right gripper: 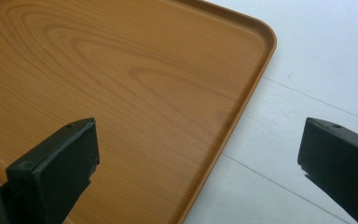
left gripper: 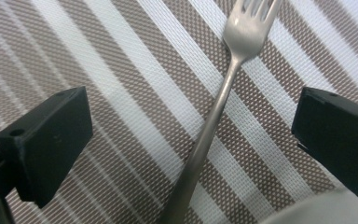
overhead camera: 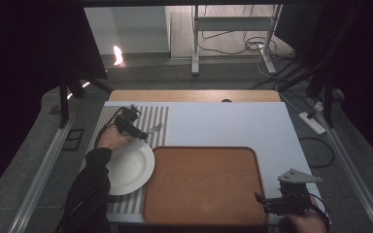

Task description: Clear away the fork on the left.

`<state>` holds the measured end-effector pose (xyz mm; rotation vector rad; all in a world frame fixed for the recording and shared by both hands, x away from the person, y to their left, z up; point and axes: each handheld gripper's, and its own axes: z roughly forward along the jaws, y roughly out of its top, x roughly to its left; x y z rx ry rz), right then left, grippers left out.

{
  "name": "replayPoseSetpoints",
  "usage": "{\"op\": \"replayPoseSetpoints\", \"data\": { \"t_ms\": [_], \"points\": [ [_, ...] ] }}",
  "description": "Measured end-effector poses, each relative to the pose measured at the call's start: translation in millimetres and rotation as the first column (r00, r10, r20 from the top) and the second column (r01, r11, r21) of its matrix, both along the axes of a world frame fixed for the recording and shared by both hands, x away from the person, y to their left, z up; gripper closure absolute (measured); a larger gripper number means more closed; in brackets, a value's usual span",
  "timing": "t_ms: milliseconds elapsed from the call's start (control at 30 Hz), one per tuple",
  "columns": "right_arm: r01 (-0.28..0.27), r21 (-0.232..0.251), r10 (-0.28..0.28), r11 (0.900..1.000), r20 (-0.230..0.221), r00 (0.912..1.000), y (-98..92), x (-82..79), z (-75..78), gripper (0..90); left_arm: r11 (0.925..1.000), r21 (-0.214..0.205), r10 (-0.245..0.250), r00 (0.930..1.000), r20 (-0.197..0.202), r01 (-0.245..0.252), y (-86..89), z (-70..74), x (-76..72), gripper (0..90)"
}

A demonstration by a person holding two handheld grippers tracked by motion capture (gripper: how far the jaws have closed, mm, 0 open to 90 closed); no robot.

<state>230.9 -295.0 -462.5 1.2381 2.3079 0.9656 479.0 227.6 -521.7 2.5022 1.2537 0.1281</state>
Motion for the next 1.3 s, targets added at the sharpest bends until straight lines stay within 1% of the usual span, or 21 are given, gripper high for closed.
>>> {"op": "replayPoseSetpoints", "data": {
  "t_ms": [33,67,167,233,267,300,333,367,400,433,467,533,567,600,667,800,867,967,1067,1100,1300],
  "points": [
    [0.0,0.0,0.0,1.0,0.0,1.0,-0.1,0.0,0.0,0.0,0.9996,0.027,-0.008,0.9999,-0.009,0.009,-3.4,-4.3,1.6,0.0],
    [0.0,0.0,0.0,1.0,0.0,1.0,-0.1,0.0,0.0,0.0,0.9991,0.041,-0.007,0.9998,-0.016,0.008,-4.5,-6.4,2.2,0.0],
    [-0.002,0.0,0.002,1.0,0.0,1.0,-0.1,-0.1,0.0,0.0,0.9994,0.034,-0.002,0.9999,-0.017,0.003,-3.6,-8.0,3.3,1.3],
    [-0.002,0.0,0.002,1.0,-0.001,1.0,-0.1,-0.1,0.0,0.0,0.9995,0.032,0.0,1.0,-0.006,0.001,-1.8,-5.9,2.7,8.7],
    [-0.002,0.0,0.002,1.0,-0.001,1.0,-0.1,-0.1,0.0,0.0,0.9996,0.028,-0.006,1.0,0.004,0.006,-0.8,-4.3,1.7,8.7],
    [-0.003,-0.001,0.003,1.0,-0.002,1.0,0.0,0.0,-0.1,0.0,0.9995,0.018,-0.025,0.9995,0.019,0.025,0.7,-1.6,-0.5,20.0],
    [-0.003,-0.001,0.003,1.0,-0.002,1.0,0.0,0.0,-0.1,0.0,0.9995,0.018,-0.025,0.9995,0.019,0.025,0.7,-1.6,-0.5,25.2],
    [-0.003,-0.001,0.003,1.0,-0.003,1.0,0.1,0.0,-0.1,0.0,0.9994,0.016,-0.032,0.9992,0.023,0.032,1.2,-0.5,-1.5,25.2],
    [-0.004,-0.002,0.004,1.0,-0.003,1.0,0.1,-0.1,-0.1,0.0,0.9992,0.014,-0.038,0.9988,0.029,0.038,1.9,0.7,-2.5,31.1],
    [-0.004,-0.005,0.004,1.0,-0.002,1.0,0.2,-0.2,0.0,0.0,0.999,0.009,-0.044,0.9984,0.036,0.044,3.5,2.5,-3.9,46.5],
    [-0.004,-0.005,0.004,1.0,-0.002,1.0,0.2,-0.2,0.0,0.0,0.999,0.009,-0.044,0.9984,0.036,0.044,3.5,2.5,-3.9,54.5],
    [-0.004,-0.002,0.004,1.0,-0.002,1.0,0.1,-0.1,-0.1,0.0,0.9984,0.006,-0.056,0.9977,0.039,0.056,4.7,3.1,-5.1,62.0],
    [-0.006,-0.002,0.006,1.0,-0.003,1.0,0.2,0.0,-0.1,0.0,0.9974,0.004,-0.072,0.9967,0.038,0.072,5.5,3.8,-6.1,68.7],
    [-0.006,-0.002,0.006,1.0,-0.003,1.0,0.2,0.0,-0.1,0.0,0.9974,0.004,-0.072,0.9967,0.038,0.072,5.5,3.8,-6.1,75.1],
    [-0.008,-0.006,0.008,0.9999,-0.005,1.0,0.4,-0.1,-0.1,0.0,0.9965,-0.002,-0.083,0.9959,0.034,0.083,6.1,3.8,-6.9,80.3],
    [-0.009,-0.007,0.009,0.9999,-0.004,1.0,0.4,-0.2,-0.1,0.0,0.9944,-0.021,-0.103,0.9943,0.025,0.104,6.9,4.0,-7.0,85.3],
    [-0.008,-0.006,0.008,1.0,-0.004,1.0,0.3,-0.2,0.0,0.0,0.9955,-0.019,-0.093,0.9952,0.032,0.093,7.4,3.8,-6.4,85.7],
    [-0.008,-0.005,0.008,1.0,-0.003,1.0,0.2,-0.2,0.0,0.0,0.9958,-0.051,-0.074,0.9969,0.025,0.075,10.9,4.1,-4.8,85.8],
    [-0.008,-0.006,0.008,0.9999,-0.003,1.0,0.2,-0.2,0.0,0.0,0.9958,-0.065,-0.062,0.9976,0.032,0.064,12.6,5.5,-4.6,85.8],
    [-0.008,-0.006,0.008,0.9999,-0.002,1.0,0.3,-0.2,0.0,0.0,0.9951,-0.084,-0.049,0.9981,0.036,0.052,13.3,7.8,-4.3,85.9],
    [-0.007,-0.007,0.007,1.0,-0.001,1.0,0.5,-0.3,-0.1,0.0,0.9929,-0.096,-0.066,0.9967,0.049,0.07,8.2,13.4,-4.8,85.9]
  ]
}}
